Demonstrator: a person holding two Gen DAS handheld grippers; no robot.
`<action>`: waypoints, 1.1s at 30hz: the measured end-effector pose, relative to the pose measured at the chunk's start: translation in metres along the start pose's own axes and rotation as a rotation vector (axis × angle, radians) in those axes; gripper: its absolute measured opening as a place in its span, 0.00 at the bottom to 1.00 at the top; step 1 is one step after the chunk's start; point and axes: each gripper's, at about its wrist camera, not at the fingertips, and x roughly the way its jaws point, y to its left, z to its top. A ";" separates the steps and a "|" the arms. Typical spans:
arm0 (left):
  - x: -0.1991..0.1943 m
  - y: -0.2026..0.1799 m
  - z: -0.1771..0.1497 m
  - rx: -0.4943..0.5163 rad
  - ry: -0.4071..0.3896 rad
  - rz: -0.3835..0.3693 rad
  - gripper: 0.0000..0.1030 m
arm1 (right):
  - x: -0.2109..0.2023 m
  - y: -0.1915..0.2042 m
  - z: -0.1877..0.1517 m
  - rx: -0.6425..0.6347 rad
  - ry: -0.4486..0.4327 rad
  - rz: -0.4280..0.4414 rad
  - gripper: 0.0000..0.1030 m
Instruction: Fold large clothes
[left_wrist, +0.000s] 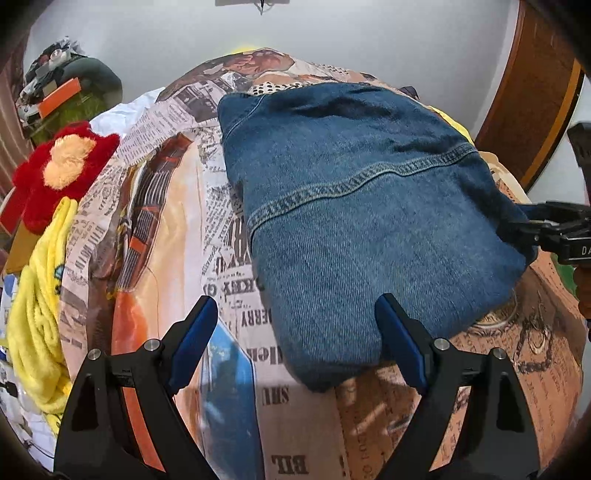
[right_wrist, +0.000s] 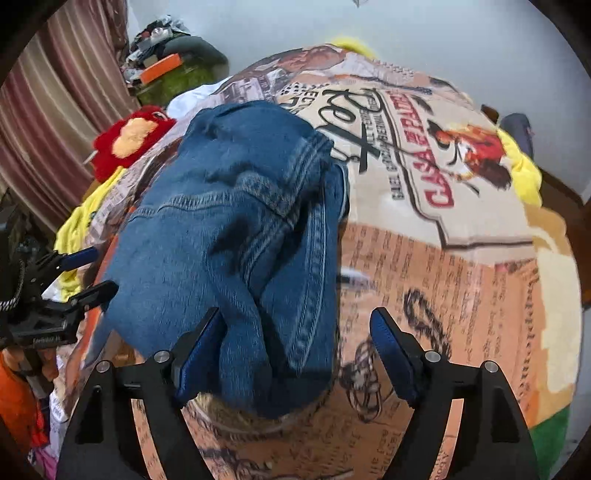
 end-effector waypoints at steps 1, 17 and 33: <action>-0.002 0.000 -0.002 0.000 0.001 -0.002 0.86 | -0.002 -0.003 -0.004 0.016 0.006 0.014 0.76; -0.030 0.032 0.013 -0.038 -0.037 0.105 0.85 | -0.055 0.005 0.012 -0.012 -0.030 0.049 0.78; 0.051 0.047 0.064 -0.229 0.090 -0.153 0.85 | 0.047 -0.018 0.075 0.146 0.132 0.187 0.81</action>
